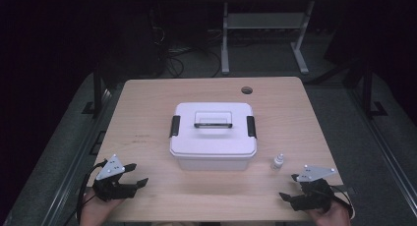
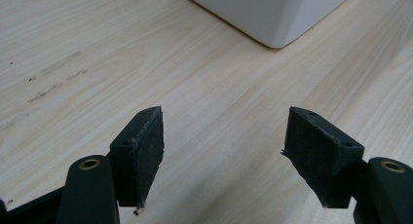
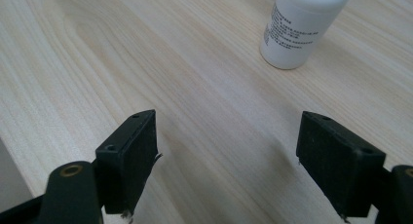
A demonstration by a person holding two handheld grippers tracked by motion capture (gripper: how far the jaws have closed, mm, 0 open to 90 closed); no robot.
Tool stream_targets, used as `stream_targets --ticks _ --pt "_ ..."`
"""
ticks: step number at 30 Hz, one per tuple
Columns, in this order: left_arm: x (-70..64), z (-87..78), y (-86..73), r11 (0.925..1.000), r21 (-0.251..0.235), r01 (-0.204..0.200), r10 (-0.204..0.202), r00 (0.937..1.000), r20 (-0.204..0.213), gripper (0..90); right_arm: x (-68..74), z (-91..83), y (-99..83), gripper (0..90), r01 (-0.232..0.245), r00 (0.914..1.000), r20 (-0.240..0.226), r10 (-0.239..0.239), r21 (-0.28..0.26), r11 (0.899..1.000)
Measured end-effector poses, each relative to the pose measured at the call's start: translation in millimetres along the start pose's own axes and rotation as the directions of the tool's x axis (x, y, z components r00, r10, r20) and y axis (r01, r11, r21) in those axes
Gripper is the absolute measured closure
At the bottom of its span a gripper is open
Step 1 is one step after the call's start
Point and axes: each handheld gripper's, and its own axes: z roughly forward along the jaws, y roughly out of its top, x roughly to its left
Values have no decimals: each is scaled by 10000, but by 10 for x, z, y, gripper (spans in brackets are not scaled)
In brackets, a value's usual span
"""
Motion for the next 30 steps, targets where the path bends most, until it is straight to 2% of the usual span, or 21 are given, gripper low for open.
stream_targets --ticks 9,14,20,25,30 --pt "-2 4 66 9997 94 -213 212 9997 101 300 9 -2 -11 221 46 10000 -18 -46 78 10000" --pt "-17 -32 198 9977 264 -621 611 9974 383 300 1 -31 -21 219 -47 10000 36 47 -6 10000" --pt "13 -109 340 9935 552 -994 960 9935 619 297 21 -24 6 219 83 10000 25 -83 59 9999" --pt "56 -167 433 9915 755 -1058 998 9918 794 296 21 -8 18 218 241 9997 -16 -241 94 9997" --pt "70 -214 517 9897 897 -1116 1032 9902 941 289 25 -3 35 217 194 9998 -31 -194 48 9998"
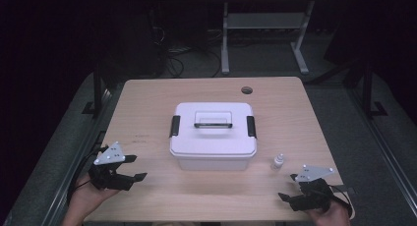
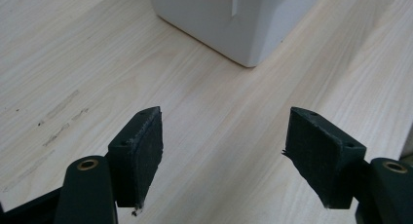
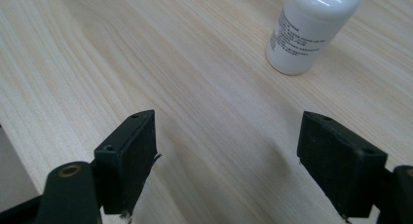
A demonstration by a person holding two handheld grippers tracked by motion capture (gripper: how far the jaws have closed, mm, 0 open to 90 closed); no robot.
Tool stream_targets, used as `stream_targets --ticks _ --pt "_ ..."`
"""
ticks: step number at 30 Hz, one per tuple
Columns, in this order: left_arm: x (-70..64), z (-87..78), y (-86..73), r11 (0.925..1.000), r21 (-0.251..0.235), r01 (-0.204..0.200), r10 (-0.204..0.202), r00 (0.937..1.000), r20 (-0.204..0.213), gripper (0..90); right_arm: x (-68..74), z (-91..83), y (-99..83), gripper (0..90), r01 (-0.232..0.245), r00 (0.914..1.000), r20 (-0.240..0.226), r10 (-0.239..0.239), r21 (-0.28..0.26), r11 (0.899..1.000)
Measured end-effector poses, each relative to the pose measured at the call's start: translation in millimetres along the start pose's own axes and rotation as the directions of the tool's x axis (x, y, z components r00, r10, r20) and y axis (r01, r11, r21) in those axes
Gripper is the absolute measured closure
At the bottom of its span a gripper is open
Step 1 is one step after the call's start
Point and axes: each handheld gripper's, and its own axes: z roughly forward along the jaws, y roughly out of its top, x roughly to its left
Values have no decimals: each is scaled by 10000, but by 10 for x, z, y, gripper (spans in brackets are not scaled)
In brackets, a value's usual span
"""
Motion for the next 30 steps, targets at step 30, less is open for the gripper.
stream_targets --ticks 30 --pt "18 -122 790 9826 1181 -1434 1391 9893 443 283 12 -25 37 199 -20 9999 -131 18 -118 9999"
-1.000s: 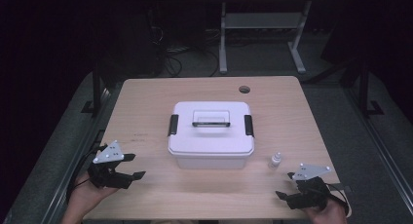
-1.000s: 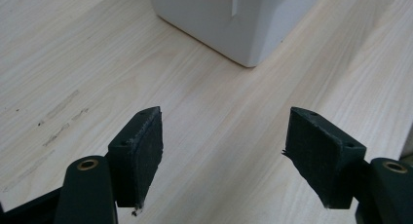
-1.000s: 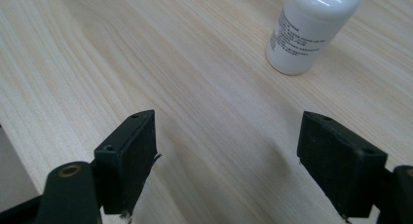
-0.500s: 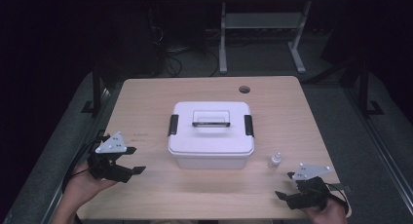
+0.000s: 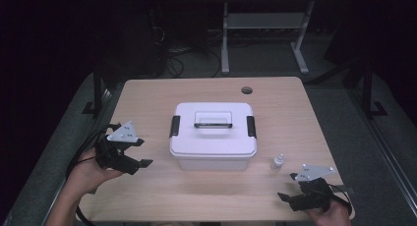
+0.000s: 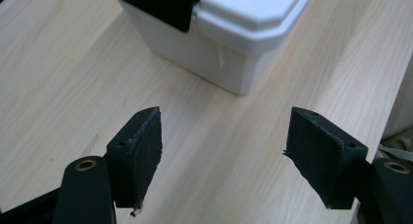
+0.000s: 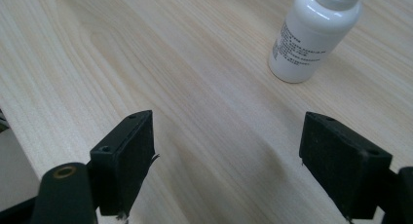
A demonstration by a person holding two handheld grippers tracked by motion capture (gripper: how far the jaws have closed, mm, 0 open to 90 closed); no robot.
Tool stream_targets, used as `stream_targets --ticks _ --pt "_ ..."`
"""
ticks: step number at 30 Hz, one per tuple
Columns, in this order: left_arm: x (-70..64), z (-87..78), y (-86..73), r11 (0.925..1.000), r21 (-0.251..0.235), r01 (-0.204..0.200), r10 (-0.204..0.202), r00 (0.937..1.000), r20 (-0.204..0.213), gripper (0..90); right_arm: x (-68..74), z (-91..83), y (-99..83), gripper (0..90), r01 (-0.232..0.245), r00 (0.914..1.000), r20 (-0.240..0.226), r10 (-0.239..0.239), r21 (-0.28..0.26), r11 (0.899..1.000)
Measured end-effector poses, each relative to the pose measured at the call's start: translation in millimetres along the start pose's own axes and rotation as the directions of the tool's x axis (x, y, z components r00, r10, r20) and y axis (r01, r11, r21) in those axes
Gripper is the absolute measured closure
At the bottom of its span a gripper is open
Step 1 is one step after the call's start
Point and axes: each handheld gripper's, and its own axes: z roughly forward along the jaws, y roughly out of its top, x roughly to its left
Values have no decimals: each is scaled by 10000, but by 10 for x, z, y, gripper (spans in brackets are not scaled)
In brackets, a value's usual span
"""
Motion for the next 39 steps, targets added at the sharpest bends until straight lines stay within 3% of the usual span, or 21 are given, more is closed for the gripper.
stream_targets --ticks 18,27,32,39 --pt "58 -15 563 9973 -209 -705 713 9966 410 299 -13 -15 -3 199 -42 10000 -34 42 -50 10000" --pt "87 92 909 9934 -377 -1082 1113 9895 922 308 -17 -17 -4 200 8 10000 -93 -9 -43 10000" --pt "117 158 1034 9921 -490 -1156 1210 9842 1292 308 -19 -28 -9 200 -51 9999 -100 51 -60 10000" --pt "132 275 1164 9915 -366 -1251 1292 9809 1455 318 -26 -36 -6 200 -38 9999 -95 37 -56 10000"
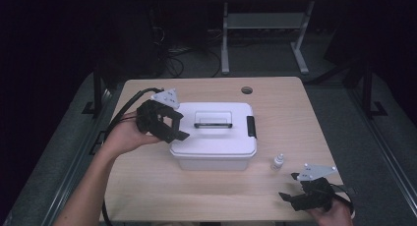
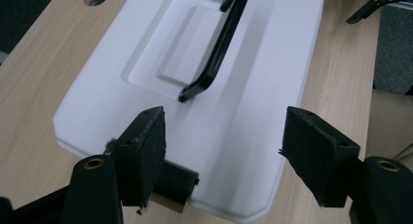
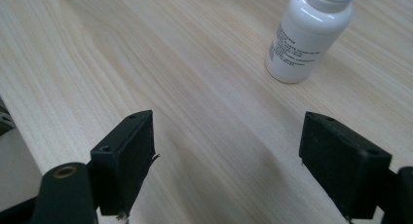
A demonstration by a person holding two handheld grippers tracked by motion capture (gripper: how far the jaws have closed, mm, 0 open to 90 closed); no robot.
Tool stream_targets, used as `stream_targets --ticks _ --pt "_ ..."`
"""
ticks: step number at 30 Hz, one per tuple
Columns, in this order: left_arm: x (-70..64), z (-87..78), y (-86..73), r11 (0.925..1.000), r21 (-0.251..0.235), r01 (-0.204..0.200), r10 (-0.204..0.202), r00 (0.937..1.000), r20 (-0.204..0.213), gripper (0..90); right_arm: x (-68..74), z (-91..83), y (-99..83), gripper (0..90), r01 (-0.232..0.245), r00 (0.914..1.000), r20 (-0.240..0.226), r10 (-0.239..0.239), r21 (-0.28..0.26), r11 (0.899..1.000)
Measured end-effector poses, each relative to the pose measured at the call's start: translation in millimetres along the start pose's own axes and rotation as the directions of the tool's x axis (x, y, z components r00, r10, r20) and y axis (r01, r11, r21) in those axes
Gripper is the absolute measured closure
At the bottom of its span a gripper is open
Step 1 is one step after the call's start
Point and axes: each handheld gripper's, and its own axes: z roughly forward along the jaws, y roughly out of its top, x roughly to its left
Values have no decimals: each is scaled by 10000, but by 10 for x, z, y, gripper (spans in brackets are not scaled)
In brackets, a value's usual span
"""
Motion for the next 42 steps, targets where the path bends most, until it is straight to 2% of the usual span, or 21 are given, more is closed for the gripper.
stream_targets --ticks 8,12,16,22,30,36,42 --pt "37 173 173 9998 175 -139 134 9996 252 331 -10 -11 -5 202 32 10000 -10 -32 -55 10000" --pt "51 269 292 9976 426 -537 525 9982 293 375 -14 -18 -8 202 30 10000 -20 -31 -59 10000" --pt "44 332 355 9976 388 -565 555 9982 246 435 -15 -26 -7 203 26 10000 -24 -26 -112 9999" --pt "44 453 461 9936 581 -966 953 9951 245 522 -14 -30 -8 203 39 10000 -40 -40 -126 9999" --pt "71 585 540 9908 775 -1113 1089 9934 347 630 -15 -38 -17 203 31 10000 -18 -31 -158 9999" --pt "106 636 582 9889 938 -1148 1132 9933 228 729 -17 -47 -22 203 26 10000 19 -25 -161 9999" --pt "150 716 638 9866 1215 -1088 1053 9938 354 755 -13 -39 -26 203 11 10000 -43 -11 -135 9999"
